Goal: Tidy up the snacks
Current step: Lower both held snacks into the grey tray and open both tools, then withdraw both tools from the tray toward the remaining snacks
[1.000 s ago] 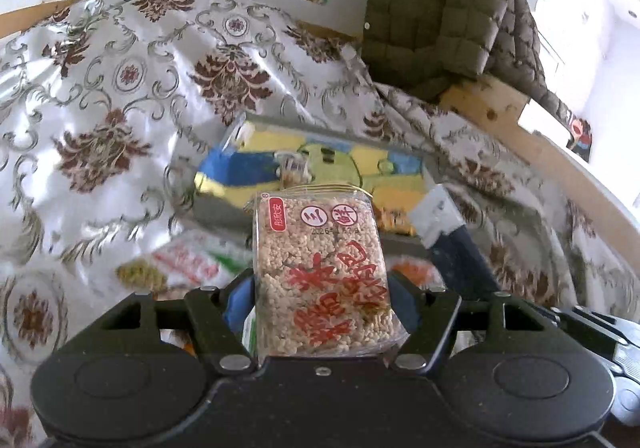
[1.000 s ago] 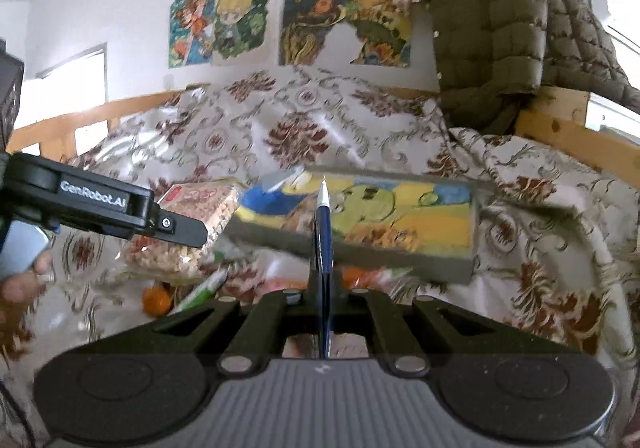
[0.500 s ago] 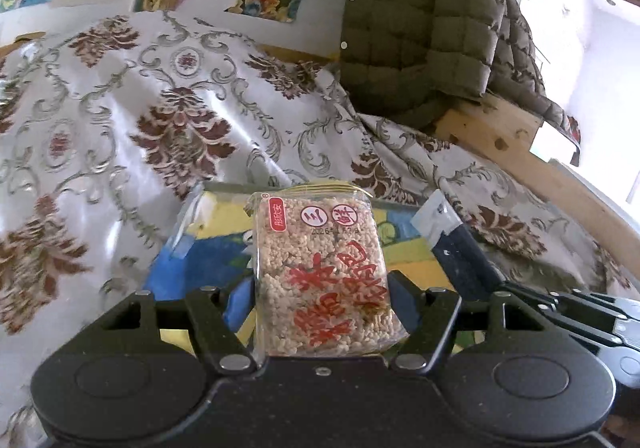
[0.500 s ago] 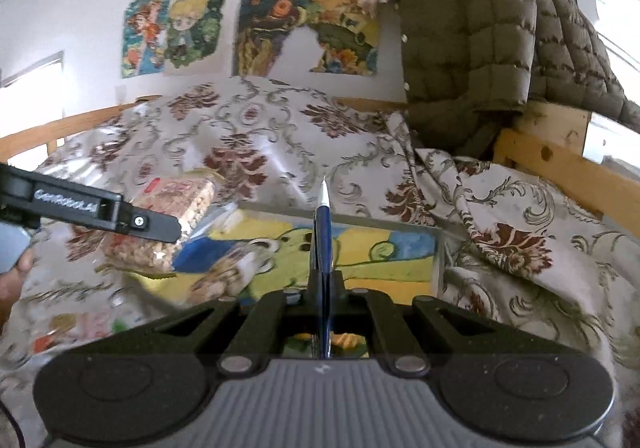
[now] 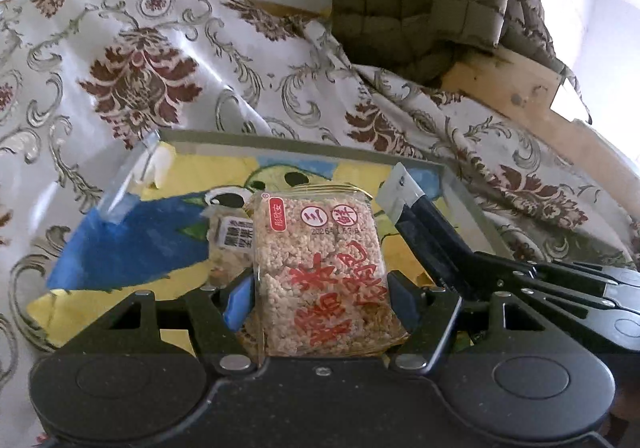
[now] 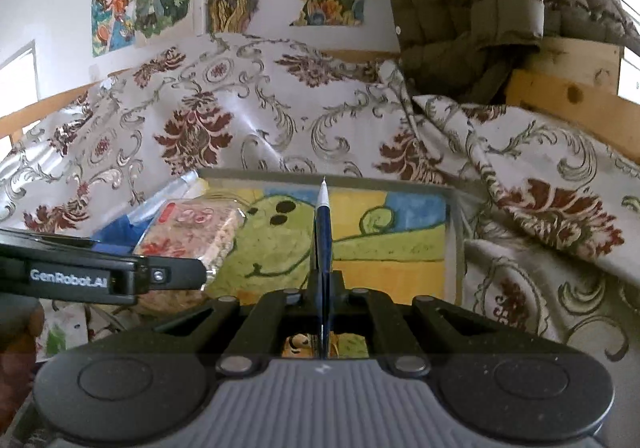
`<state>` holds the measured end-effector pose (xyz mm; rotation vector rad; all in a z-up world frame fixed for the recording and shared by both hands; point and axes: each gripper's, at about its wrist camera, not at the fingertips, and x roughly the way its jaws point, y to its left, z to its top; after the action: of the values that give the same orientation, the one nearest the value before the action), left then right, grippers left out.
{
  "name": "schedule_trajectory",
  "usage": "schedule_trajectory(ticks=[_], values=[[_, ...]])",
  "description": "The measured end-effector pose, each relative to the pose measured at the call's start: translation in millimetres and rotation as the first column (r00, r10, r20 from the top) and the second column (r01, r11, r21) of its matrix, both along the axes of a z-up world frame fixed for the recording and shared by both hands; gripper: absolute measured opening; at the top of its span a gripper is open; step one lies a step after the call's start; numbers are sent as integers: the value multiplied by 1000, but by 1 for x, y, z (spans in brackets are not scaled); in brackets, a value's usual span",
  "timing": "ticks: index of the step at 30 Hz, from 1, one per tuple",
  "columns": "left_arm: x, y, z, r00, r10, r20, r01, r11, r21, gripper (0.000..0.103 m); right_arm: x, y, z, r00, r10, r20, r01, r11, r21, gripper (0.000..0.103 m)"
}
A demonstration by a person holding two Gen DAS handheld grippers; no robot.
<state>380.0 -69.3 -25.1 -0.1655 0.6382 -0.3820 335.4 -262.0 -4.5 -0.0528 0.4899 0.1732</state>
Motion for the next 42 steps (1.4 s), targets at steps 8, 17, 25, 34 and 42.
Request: schedule_trajectory(ticks=[8, 17, 25, 34, 42], values=[[4, -15, -5, 1000, -30, 0, 30, 999, 35, 71, 2, -5, -2, 1000, -9, -8, 9, 1000, 7, 5], [-1, -11, -4, 999, -13, -43, 12, 1000, -6, 72, -7, -15, 0, 999, -42, -4, 42, 999, 11, 17], [-22, -8, 25, 998, 11, 58, -9, 1000, -24, 84, -22, -25, 18, 997, -72, 36, 71, 997, 26, 40], [-70, -1, 62, 977, 77, 197, -65, 996, -68, 97, -58, -29, 54, 982, -127, 140, 122, 992, 43, 73], [-123, 10, 93, 953, 104, 284, -94, 994, -47, 102, -110, -25, 78, 963, -161, 217, 151, 987, 62, 99]])
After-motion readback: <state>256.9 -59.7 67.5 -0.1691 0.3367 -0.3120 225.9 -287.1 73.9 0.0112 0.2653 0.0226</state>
